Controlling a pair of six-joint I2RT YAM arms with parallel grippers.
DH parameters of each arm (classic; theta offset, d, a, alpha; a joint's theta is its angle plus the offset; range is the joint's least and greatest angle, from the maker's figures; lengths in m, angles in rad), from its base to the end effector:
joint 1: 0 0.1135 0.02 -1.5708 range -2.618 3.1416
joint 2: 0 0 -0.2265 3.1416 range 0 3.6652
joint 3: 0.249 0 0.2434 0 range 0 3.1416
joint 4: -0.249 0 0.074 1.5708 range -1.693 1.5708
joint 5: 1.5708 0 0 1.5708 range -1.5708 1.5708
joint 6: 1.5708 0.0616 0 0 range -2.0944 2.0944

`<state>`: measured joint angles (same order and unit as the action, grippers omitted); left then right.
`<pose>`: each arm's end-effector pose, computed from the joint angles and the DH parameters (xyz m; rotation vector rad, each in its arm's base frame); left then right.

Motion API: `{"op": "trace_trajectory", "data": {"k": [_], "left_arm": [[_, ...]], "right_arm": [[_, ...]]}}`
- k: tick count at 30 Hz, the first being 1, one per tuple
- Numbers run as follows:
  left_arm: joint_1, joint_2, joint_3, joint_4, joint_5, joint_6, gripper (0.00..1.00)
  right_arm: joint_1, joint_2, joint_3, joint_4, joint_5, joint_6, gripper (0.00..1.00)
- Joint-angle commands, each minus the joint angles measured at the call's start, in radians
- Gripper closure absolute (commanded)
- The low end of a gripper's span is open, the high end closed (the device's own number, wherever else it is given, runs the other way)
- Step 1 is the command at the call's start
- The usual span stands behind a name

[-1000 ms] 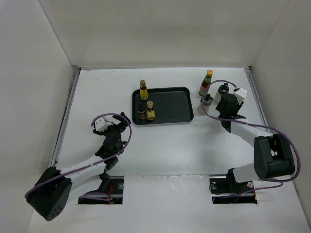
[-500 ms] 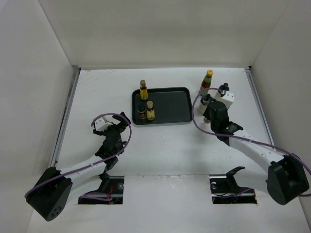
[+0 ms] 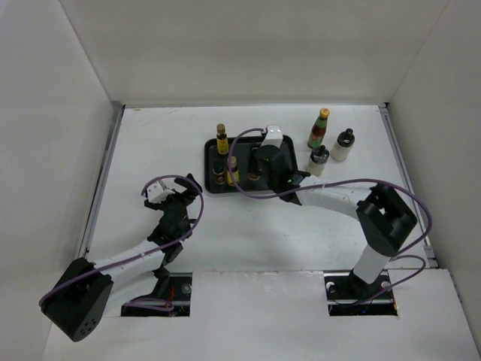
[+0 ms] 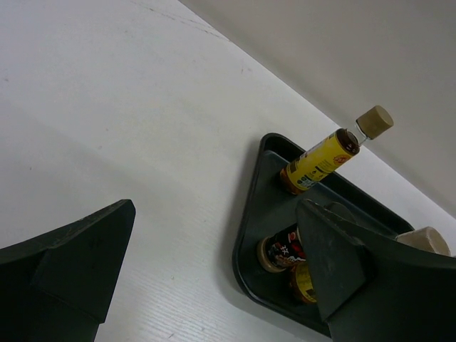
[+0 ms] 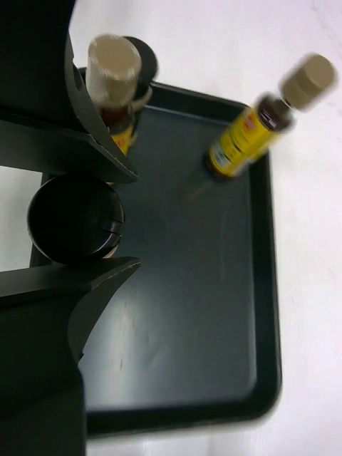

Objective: Organize the condiment bottles

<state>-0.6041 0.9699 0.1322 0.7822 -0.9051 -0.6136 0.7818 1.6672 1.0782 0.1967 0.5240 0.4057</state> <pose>0.1973 -0.0773 0.1590 -0.6792 1.4586 -0.2079 0.2977 0.2521 0.2091 -0.0205 1.9184 0.2865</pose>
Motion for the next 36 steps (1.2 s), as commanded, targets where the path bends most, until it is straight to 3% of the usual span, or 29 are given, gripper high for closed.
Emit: {"op": "trace_trajectory", "data": {"k": [1, 11, 17, 21, 27, 30, 33, 36], "left_arm": [[0.005, 0.007, 0.015, 0.046, 0.006, -0.008, 0.00], [0.008, 0.000, 0.012, 0.048, 0.008, -0.009, 0.00], [0.010, 0.007, 0.015, 0.048, 0.015, -0.009, 0.00], [0.013, 0.029, 0.021, 0.048, 0.018, -0.009, 0.00], [0.014, 0.027, 0.021, 0.048, 0.032, -0.011, 0.00], [0.014, 0.017, 0.018, 0.048, 0.035, -0.011, 0.00], [0.014, 0.010, 0.015, 0.048, 0.035, -0.012, 0.00], [0.010, 0.039, 0.024, 0.052, 0.040, -0.012, 0.00]], "right_arm": [[0.024, 0.061, 0.080, 0.090, -0.030, -0.045, 0.57], [0.049, 0.163, 0.075, 0.104, -0.050, -0.030, 0.52], [0.055, 0.132, 0.042, 0.103, -0.036, -0.018, 0.30], [0.046, 0.019, -0.001, 0.093, -0.047, -0.018, 0.21], [-0.046, -0.139, -0.061, 0.081, -0.067, -0.031, 0.18], [-0.103, -0.205, -0.107, 0.066, -0.050, -0.045, 0.21], [-0.175, -0.268, -0.164, 0.053, 0.019, -0.083, 0.21], [-0.268, -0.302, -0.198, 0.008, 0.119, -0.123, 0.14]]}}
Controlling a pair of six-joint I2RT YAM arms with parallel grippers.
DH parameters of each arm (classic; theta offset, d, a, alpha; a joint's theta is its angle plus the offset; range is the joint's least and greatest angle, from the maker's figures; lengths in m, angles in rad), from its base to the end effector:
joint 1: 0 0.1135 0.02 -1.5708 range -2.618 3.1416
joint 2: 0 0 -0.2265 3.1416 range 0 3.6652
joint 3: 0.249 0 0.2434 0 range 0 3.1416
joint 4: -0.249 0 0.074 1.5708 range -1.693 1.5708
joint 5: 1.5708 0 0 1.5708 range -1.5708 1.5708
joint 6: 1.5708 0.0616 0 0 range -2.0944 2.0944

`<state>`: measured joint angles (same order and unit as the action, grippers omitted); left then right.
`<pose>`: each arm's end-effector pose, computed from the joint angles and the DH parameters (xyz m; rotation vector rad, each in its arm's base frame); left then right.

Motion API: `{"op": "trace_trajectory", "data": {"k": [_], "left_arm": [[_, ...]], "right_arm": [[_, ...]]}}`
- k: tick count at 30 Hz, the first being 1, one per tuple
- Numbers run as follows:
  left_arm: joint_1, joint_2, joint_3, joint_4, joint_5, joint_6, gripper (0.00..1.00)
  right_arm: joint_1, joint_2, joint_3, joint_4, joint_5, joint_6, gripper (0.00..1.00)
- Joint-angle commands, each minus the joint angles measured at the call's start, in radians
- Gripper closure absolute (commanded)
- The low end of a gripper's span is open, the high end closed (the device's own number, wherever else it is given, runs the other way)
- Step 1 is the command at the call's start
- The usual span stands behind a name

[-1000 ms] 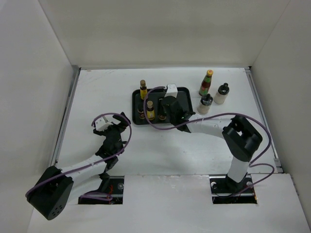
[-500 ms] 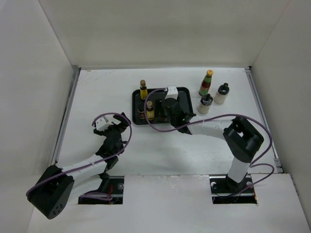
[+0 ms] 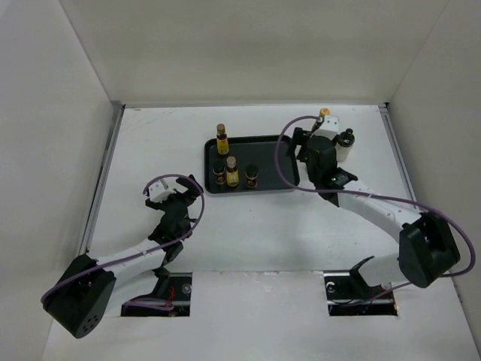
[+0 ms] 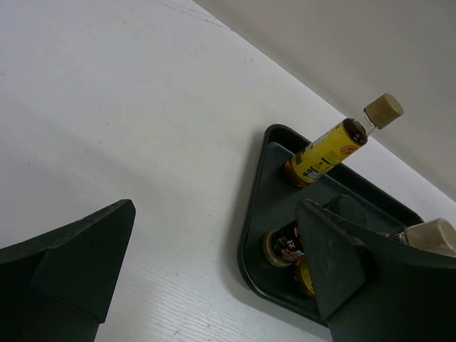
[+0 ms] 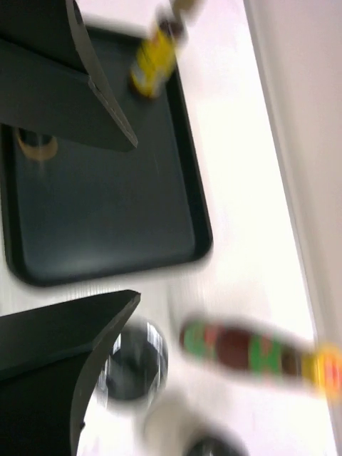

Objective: Organize the condiment bottles

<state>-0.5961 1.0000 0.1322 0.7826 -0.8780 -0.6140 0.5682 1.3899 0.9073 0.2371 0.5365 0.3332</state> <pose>0.1994 -0.0780 0.1533 -0.6583 1.4900 -0.2036 0.3028 0.1560 0.2491 0.1671 1.7762 0.1613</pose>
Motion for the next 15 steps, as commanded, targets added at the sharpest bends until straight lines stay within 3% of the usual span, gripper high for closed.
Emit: {"op": "trace_trajectory", "data": {"k": [1, 4, 11, 13, 15], "left_arm": [[0.002, 0.003, 0.024, 0.053, 0.017, -0.012, 0.00], [0.005, -0.003, 0.020, 0.053, 0.020, -0.012, 0.00], [0.006, 0.005, 0.023, 0.055, 0.028, -0.012, 0.00], [0.005, 0.029, 0.029, 0.060, 0.028, -0.013, 0.00], [0.000, 0.034, 0.032, 0.061, 0.030, -0.013, 0.00]], "right_arm": [[-0.081, -0.020, -0.030, -0.044, 0.120, -0.059, 0.09], [-0.147, 0.035, -0.028, -0.067, 0.115, -0.069, 0.00], [-0.218, 0.170, 0.021, -0.050, 0.000, -0.026, 0.00], [-0.239, 0.193, 0.034, -0.033, -0.013, -0.016, 0.02], [-0.247, 0.219, 0.050, -0.032, -0.044, 0.007, 0.10]]}}
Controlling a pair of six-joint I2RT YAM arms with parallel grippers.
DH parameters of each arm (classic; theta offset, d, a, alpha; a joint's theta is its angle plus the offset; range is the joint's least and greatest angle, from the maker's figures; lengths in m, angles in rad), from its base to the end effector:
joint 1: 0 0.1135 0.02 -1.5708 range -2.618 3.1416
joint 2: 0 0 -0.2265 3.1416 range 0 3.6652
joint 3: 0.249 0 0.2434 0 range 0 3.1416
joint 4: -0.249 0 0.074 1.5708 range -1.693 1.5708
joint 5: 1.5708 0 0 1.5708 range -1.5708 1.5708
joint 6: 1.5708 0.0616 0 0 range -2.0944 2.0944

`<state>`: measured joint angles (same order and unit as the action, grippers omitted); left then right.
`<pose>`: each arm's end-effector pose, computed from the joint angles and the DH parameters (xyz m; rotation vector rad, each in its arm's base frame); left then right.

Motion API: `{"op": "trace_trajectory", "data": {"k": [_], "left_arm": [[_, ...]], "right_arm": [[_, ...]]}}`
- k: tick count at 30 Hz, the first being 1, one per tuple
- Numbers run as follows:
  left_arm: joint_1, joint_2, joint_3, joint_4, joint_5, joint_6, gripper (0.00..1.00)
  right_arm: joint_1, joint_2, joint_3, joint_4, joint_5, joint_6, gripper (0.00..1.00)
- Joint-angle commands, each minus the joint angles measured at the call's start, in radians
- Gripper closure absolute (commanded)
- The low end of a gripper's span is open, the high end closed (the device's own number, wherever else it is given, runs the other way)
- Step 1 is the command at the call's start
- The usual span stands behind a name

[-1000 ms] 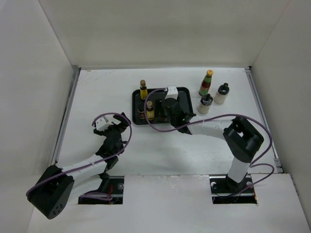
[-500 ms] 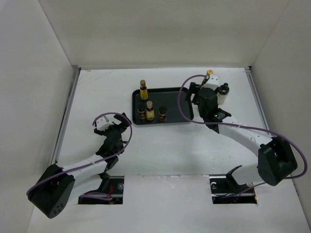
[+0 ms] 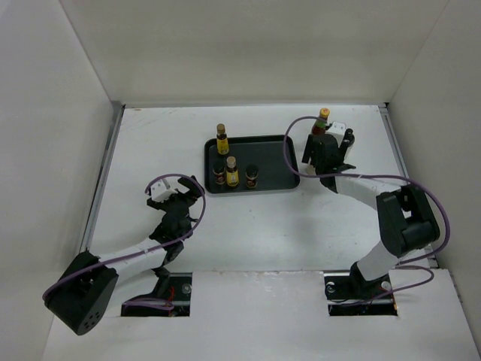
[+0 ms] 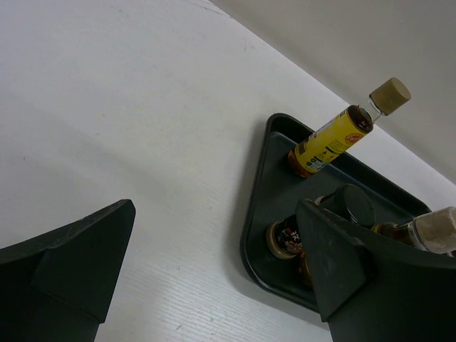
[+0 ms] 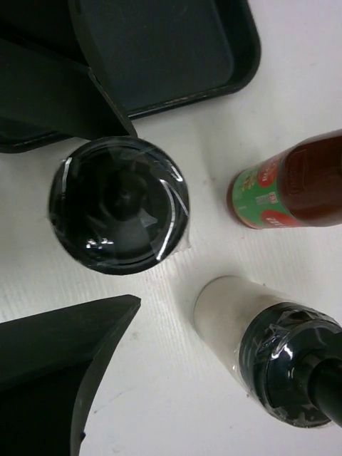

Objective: Organize the condiment bottles

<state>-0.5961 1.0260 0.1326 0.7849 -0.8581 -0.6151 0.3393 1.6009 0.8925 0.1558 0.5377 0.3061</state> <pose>0.2006 -0.0798 0.1486 -0.6391 1.5164 -0.2048 0.3434 0.0877 0.1654 0.2770 2.0239 -0.1702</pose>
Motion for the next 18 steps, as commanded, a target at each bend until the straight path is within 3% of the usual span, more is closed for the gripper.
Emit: {"op": "trace_trajectory", "data": {"k": [1, 3, 6, 12, 18], "left_arm": [[0.000, -0.004, 0.029, 0.059, 0.011, -0.011, 0.00], [0.002, -0.024, 0.021, 0.059, 0.011, -0.011, 0.00], [0.003, 0.000, 0.027, 0.059, 0.011, -0.012, 0.00], [0.002, 0.000, 0.027, 0.059, 0.014, -0.012, 0.00], [0.006, -0.021, 0.022, 0.056, 0.014, -0.012, 0.00]], "right_arm": [[-0.020, 0.020, 0.069, 0.056, -0.050, 0.040, 0.16], [-0.016, 0.024, 0.069, 0.071, -0.036, 0.041, 0.28], [0.011, -0.008, 0.060, 0.105, 0.045, -0.014, 0.37], [0.105, -0.065, 0.126, 0.157, 0.082, -0.100, 0.39], [0.201, 0.118, 0.339, 0.177, -0.042, -0.104, 0.39]]}}
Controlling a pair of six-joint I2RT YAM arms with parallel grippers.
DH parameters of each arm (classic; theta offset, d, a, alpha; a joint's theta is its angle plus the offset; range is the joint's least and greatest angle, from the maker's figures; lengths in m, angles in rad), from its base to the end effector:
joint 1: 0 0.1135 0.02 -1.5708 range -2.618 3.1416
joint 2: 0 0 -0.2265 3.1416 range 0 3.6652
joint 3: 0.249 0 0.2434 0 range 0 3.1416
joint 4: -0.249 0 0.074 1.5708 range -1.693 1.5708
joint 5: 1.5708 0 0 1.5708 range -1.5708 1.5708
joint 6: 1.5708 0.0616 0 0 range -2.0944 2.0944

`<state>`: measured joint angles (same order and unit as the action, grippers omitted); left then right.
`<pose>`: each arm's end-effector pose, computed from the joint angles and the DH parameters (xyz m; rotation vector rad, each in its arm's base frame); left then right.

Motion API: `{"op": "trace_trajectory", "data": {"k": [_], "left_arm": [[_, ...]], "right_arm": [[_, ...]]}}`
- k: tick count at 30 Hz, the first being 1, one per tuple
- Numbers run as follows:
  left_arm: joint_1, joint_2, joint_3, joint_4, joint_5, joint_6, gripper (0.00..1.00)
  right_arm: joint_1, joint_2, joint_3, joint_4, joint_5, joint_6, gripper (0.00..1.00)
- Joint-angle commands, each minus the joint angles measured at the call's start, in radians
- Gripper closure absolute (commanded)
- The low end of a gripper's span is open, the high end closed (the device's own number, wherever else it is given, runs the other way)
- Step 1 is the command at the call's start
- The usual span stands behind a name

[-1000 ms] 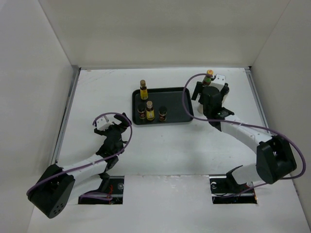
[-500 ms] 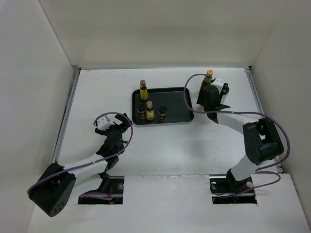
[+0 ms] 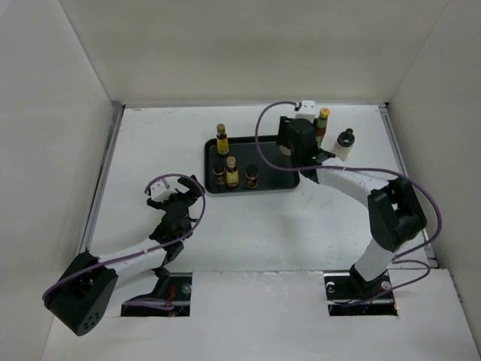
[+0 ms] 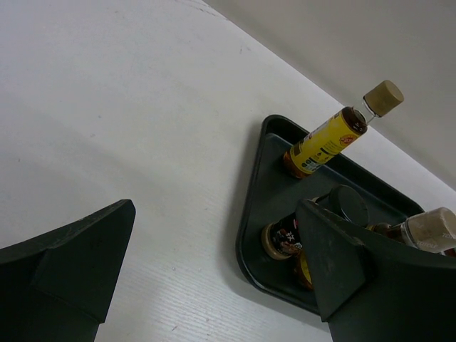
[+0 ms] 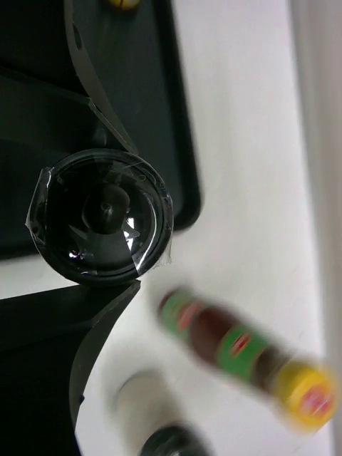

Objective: Organize the condiment bottles

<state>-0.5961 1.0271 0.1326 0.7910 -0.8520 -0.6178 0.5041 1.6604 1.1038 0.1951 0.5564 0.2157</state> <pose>0.2008 -0.0802 0.1491 -0.6386 1.5140 -0.2151 0.3575 0.1601 0.2207 0.0950 1.8737 -0.0441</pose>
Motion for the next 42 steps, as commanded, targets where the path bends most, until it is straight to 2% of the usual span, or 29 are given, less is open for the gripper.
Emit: {"op": "trace_trajectory", "data": {"k": [1, 8, 17, 20, 25, 28, 32, 35, 38, 41, 42], "left_arm": [[0.006, -0.018, 0.022, 0.053, 0.007, -0.010, 0.00], [0.003, -0.016, 0.024, 0.053, 0.005, -0.007, 0.00], [0.000, 0.007, 0.032, 0.053, 0.010, -0.008, 0.00], [0.002, -0.012, 0.027, 0.053, 0.010, -0.008, 0.00], [0.003, 0.008, 0.035, 0.053, 0.024, -0.008, 0.00], [0.005, 0.010, 0.033, 0.053, 0.027, -0.008, 0.00], [0.005, 0.005, 0.033, 0.053, 0.027, -0.008, 0.00], [0.006, 0.011, 0.033, 0.053, 0.027, -0.008, 0.00], [0.006, 0.007, 0.033, 0.053, 0.027, -0.008, 0.00], [0.006, 0.020, 0.035, 0.059, 0.027, -0.010, 0.00], [0.005, 0.031, 0.036, 0.065, 0.028, -0.010, 0.00]], "right_arm": [[0.053, 0.093, 0.164, 0.139, -0.079, -0.009, 0.38], [0.113, 0.294, 0.384, 0.112, -0.165, 0.010, 0.37], [0.133, 0.418, 0.476, 0.099, -0.211, 0.065, 0.35], [0.138, 0.452, 0.498, 0.099, -0.208, 0.068, 0.28], [0.145, 0.432, 0.499, 0.106, -0.207, 0.083, 0.09], [0.145, 0.360, 0.472, 0.107, -0.208, 0.091, 0.03], [0.130, 0.184, 0.348, 0.142, -0.216, 0.096, 0.00], [0.078, 0.023, 0.182, 0.185, -0.194, 0.089, 0.02], [0.008, -0.134, -0.011, 0.199, -0.138, 0.105, 0.09], [-0.071, -0.255, -0.174, 0.188, -0.014, 0.138, 0.32], [-0.097, -0.289, -0.220, 0.182, 0.031, 0.143, 0.35]]}}
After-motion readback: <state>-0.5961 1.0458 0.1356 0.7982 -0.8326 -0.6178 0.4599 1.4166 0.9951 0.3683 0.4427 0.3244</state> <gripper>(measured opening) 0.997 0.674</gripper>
